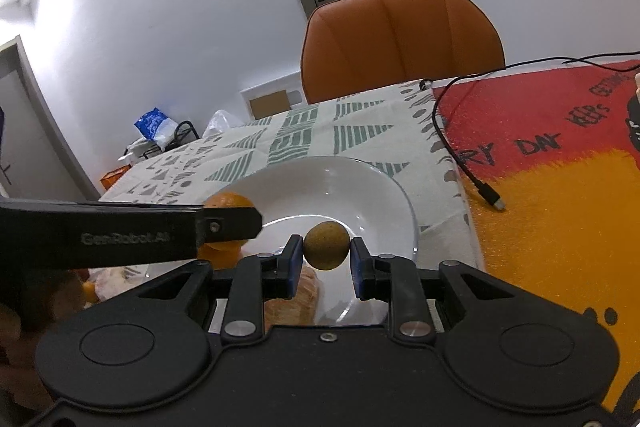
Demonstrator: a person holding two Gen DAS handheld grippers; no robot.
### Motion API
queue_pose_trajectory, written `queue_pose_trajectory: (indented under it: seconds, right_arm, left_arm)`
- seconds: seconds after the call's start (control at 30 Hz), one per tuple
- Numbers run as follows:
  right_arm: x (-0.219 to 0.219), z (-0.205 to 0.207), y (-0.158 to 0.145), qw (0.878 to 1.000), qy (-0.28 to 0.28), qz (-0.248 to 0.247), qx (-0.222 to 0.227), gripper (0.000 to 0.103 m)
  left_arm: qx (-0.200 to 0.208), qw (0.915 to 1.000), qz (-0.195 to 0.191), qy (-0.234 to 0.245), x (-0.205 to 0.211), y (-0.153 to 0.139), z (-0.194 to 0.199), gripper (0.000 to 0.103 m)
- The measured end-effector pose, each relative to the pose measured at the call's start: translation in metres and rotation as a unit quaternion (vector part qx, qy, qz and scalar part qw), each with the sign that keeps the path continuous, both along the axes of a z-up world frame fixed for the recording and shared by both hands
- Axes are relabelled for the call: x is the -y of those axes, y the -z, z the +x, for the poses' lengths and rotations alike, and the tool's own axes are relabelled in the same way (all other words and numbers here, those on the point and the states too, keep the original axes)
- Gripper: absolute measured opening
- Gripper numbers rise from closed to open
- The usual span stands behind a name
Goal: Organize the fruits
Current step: 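Carry both fruits onto the white plate and open both tools, then move both open tools back toward the remaining fruit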
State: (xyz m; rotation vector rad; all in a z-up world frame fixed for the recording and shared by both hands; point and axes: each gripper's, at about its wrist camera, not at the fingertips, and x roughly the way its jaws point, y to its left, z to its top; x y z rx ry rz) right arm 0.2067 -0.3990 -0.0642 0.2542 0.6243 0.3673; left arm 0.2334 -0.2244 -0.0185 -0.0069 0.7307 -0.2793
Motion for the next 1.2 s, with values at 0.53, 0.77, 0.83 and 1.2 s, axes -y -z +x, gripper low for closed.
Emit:
queue_pose_trajectory:
  seconds: [0.53,0.77,0.83,1.2]
  right_arm:
    - [-0.015,-0.043,-0.027,0.998,0.041,0.007,0.051,0.035]
    - [-0.036,-0.064,-0.048,0.996,0.047,-0.002,0.072,0.053]
    - [-0.04,-0.069,-0.054,0.996,0.045,0.0,0.074,0.062]
    - [-0.066,-0.093,-0.067,0.994,0.049,-0.016,0.093,0.096]
  left_arm:
    - [0.054,0.9974,0.011,-0.045,-0.049,-0.042,-0.052,0.067]
    - [0.08,0.9944,0.001,-0.07,-0.087,-0.062,-0.079,0.081]
    - [0.084,0.9935,0.0,-0.077,-0.096,-0.065,-0.086,0.083]
    - [0.117,0.9867,-0.008,-0.112,-0.143,-0.076,-0.128,0.093]
